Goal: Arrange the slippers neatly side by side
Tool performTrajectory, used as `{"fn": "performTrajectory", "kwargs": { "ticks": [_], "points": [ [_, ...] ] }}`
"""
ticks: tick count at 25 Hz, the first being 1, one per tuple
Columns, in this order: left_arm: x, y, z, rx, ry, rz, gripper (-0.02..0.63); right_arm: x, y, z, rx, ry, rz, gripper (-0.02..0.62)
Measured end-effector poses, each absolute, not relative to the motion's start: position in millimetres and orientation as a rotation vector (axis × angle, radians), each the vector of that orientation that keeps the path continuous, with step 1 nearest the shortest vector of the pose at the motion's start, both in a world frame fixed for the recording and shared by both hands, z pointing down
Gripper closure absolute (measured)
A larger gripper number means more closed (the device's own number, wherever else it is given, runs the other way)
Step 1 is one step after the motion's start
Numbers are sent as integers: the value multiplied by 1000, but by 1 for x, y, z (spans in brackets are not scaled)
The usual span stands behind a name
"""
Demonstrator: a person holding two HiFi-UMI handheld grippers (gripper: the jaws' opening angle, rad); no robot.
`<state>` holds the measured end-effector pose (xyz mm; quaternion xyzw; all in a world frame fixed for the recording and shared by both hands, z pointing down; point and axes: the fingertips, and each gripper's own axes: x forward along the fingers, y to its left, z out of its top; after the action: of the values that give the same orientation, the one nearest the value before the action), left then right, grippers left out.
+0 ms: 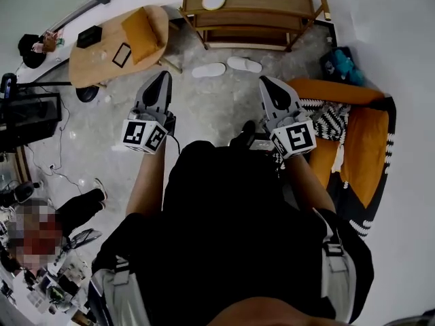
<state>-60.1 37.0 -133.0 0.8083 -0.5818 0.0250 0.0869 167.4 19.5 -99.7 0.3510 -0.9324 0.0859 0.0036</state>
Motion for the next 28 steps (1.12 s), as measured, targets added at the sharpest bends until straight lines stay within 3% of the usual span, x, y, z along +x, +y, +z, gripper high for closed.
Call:
{"fn": "performTrajectory", "kwargs": {
  "ticks": [9, 22, 28],
  "points": [
    [-116, 3, -109, 2360, -1645, -10, 592, 121, 4, -92, 1114, -2908, 294, 563],
    [-212, -31, -98, 2513, -1293, 19, 592, 17, -21, -102, 1495, -2753, 416, 563],
    [-236, -45, -54, 2460, -1270, 76, 592, 21, -36, -89, 1489, -2691, 434, 563]
  ]
}}
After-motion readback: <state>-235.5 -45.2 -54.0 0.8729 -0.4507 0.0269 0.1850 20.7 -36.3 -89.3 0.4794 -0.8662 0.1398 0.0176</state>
